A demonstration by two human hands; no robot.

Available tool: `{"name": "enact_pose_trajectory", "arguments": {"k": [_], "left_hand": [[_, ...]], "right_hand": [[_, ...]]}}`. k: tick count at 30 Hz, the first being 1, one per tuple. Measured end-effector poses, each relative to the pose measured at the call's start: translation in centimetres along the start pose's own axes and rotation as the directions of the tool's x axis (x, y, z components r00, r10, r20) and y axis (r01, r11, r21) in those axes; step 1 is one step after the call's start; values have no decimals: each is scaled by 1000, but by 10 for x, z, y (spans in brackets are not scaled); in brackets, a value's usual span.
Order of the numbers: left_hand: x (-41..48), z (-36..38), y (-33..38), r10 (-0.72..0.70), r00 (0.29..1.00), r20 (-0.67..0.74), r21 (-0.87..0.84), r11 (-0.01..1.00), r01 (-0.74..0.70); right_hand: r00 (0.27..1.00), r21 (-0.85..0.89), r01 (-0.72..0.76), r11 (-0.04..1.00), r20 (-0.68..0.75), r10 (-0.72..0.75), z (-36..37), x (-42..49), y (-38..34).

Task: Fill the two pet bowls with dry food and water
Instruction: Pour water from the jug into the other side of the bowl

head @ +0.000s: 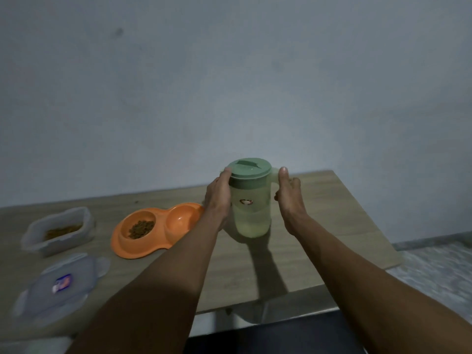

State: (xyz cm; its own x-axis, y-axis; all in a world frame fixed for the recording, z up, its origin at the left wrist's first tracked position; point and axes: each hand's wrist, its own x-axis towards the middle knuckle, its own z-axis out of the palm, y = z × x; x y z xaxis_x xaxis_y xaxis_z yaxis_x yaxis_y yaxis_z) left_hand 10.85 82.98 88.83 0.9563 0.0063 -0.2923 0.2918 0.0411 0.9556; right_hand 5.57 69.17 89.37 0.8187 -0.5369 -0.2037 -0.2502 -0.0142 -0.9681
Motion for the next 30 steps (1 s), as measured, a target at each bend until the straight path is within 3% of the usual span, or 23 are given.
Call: {"name": "enact_pose_trajectory", "arguments": {"k": [5, 14, 22, 30], "left_hand": [[-29, -37, 24, 44, 997, 59, -162, 986, -34], [-33, -98, 15, -29, 988, 151, -310, 948, 76], [-48, -116, -3, -135, 962, 237, -257, 946, 196], [-53, -113, -20, -204, 940, 273, -393, 868, 303]], "right_hand": [[999, 105, 38, 994, -23, -36, 23, -23, -21], [996, 207, -87, 975, 3, 88, 72, -69, -44], [992, 106, -102, 989, -57, 109, 91, -94, -48], [982, 9, -92, 996, -164, 93, 95, -88, -34]]}}
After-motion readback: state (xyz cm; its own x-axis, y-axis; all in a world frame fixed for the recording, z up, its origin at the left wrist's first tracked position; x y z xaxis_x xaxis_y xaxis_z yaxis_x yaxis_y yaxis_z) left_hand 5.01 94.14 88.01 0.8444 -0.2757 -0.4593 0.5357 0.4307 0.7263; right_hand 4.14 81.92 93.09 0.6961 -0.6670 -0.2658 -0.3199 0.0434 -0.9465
